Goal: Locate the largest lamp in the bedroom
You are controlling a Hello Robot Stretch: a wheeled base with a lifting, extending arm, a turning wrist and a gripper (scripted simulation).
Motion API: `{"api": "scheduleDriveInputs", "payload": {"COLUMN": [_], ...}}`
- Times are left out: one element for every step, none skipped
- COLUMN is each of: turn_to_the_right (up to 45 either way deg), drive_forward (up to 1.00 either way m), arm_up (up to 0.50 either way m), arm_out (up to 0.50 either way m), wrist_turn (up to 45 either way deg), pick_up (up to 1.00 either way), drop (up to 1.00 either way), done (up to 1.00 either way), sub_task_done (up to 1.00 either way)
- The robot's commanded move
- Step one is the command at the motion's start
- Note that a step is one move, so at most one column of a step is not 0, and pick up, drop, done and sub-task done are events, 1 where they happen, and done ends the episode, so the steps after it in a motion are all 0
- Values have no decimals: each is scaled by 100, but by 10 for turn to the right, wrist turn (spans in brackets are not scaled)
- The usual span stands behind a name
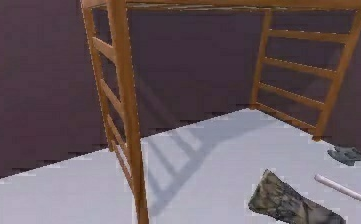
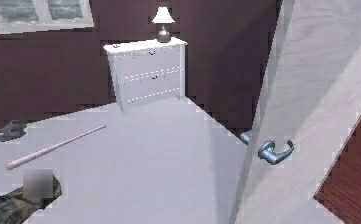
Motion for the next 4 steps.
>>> {"api": "scheduleDriveInputs", "payload": {"turn_to_the_right": [0,450,120,0], "drive_forward": [5,0,0,60], "arm_up": [0,0,0,0], "arm_out": [0,0,0,0], "wrist_turn": [0,0,0,0], "pick_up": [0,0,0,0], "drop": [0,0,0,0], "done": [0,0,0,0], "sub_task_done": [0,0,0,0]}}
